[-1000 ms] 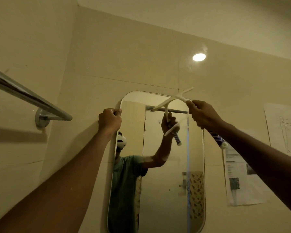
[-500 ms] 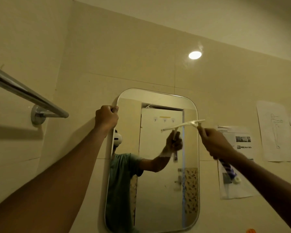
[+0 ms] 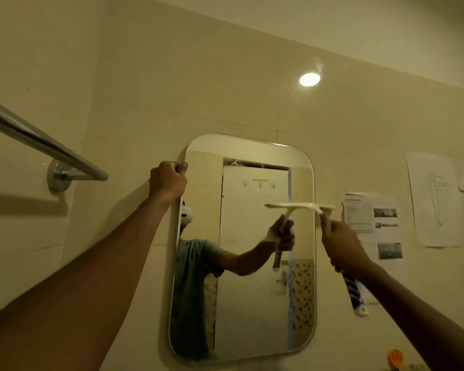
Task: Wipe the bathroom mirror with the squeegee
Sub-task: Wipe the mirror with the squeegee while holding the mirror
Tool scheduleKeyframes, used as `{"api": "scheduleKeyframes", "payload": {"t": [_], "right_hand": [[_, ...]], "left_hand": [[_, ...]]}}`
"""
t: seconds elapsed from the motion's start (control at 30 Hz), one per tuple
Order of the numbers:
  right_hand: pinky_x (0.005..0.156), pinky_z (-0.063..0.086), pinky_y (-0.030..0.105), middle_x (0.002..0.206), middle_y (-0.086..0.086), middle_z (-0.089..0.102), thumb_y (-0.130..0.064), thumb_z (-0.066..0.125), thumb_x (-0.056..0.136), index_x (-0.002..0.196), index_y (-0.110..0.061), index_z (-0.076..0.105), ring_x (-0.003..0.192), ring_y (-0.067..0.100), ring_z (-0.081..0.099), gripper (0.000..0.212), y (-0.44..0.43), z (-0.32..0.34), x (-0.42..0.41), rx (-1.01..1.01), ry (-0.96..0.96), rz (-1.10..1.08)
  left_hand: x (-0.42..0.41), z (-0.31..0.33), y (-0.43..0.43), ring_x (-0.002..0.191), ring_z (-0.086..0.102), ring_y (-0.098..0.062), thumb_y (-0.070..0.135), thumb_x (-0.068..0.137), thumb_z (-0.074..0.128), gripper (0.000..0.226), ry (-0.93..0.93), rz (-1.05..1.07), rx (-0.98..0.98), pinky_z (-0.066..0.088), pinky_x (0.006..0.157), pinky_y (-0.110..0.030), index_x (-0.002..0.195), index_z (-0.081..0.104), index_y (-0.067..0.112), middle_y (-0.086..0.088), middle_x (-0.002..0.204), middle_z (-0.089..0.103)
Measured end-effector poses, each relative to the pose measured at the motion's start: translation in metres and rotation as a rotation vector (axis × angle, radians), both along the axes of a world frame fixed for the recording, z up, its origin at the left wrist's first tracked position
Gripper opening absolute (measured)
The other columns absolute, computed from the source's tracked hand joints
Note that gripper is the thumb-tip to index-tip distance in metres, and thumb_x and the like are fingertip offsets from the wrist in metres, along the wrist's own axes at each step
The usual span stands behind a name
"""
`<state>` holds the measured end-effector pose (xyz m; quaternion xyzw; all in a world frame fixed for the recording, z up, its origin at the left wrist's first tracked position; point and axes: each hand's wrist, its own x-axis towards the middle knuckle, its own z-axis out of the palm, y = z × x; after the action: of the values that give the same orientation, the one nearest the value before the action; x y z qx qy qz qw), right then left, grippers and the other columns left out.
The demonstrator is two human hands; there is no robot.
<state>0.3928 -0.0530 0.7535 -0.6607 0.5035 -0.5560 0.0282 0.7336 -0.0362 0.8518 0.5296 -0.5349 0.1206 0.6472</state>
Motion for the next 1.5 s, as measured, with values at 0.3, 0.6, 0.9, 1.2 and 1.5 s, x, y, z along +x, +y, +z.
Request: {"api": "scheduleKeyframes", "payload": {"t": [0.3,0.6,0.9,1.2,1.5], "right_hand": [[0.044,0.039,0.026,0.064,0.008,0.049,-0.030,0.034,0.101,0.104,0.008,0.057,0.049,0.017,0.044,0.045,0.018,0.093,0.014,0.002,-0.316,0.132],[0.051,0.047,0.027,0.072,0.008,0.052,-0.020,0.029,0.102,0.101,-0.005,0.048,0.055,0.015,0.050,0.025,0.024,0.109,0.103,-0.023,-0.453,0.245],[0.042,0.045,0.021,0.069,0.004,0.052,-0.033,0.030,0.104,0.087,-0.010,0.050,0.051,0.011,0.051,0.036,0.060,0.045,0.123,0.061,-0.169,0.216],[0.052,0.053,0.027,0.070,0.002,0.051,-0.022,0.031,0.103,0.098,-0.005,0.053,0.054,0.012,0.052,0.029,0.040,0.110,0.126,-0.115,-0.133,0.118],[0.043,0.047,0.019,0.067,0.000,0.053,-0.036,0.029,0.103,0.082,-0.015,0.051,0.049,0.008,0.052,0.037,0.060,0.012,0.140,0.032,-0.028,0.217]], "left_hand": [[0.001,0.000,0.006,0.087,0.059,-0.036,0.034,0.100,0.045,0.039,-0.020,-0.019,0.033,0.039,0.067,-0.034,0.078,0.060,0.005,-0.023,0.089,0.067],[0.005,0.002,0.006,0.079,0.055,-0.024,0.033,0.102,0.042,0.043,-0.035,-0.058,0.073,0.040,0.067,-0.031,0.098,0.067,-0.002,-0.015,0.089,0.064],[0.003,0.008,0.017,0.103,0.062,-0.043,0.044,0.099,0.020,0.062,0.144,-0.271,0.131,0.051,0.095,-0.050,0.105,0.062,-0.001,-0.026,0.111,0.066],[0.004,0.005,0.019,0.093,0.066,-0.038,0.045,0.101,0.021,0.061,0.235,-0.381,0.118,0.058,0.083,-0.049,0.115,0.060,0.000,-0.023,0.105,0.067],[0.006,0.005,0.019,0.080,0.065,-0.031,0.051,0.100,0.017,0.070,0.304,-0.464,0.126,0.058,0.082,-0.046,0.109,0.063,-0.001,-0.022,0.096,0.067]]}}
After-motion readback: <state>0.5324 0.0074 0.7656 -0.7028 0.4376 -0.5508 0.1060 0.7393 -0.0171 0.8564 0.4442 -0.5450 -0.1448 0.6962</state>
